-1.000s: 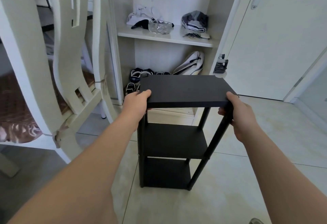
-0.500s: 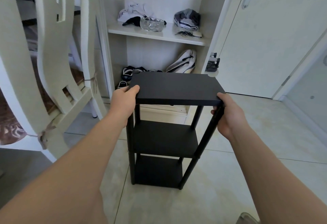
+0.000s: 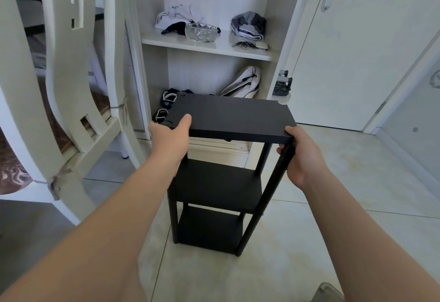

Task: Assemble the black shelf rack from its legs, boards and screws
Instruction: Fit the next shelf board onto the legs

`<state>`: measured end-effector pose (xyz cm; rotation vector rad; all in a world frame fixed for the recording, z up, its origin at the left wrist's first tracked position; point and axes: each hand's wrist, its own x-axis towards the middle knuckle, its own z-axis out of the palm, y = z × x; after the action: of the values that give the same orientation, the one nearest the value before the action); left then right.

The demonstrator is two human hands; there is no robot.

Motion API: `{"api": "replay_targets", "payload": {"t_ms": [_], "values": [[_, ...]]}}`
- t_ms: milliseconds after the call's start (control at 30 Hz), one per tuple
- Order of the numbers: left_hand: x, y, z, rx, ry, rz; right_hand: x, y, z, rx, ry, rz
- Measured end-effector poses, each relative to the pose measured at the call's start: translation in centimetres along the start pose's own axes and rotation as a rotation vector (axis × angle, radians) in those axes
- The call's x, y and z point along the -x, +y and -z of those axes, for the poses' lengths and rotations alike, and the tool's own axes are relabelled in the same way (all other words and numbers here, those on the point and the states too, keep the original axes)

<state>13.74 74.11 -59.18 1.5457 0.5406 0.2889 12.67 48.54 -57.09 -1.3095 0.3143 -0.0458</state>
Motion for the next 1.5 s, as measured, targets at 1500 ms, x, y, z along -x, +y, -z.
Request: {"api": "replay_targets", "payload": {"t_ms": [1500], "values": [[5.2, 1.3, -2.4, 0.208, -0.527, 0.211, -2.1, 2.9, -4.1, 0.285, -0.003, 0.195]]}}
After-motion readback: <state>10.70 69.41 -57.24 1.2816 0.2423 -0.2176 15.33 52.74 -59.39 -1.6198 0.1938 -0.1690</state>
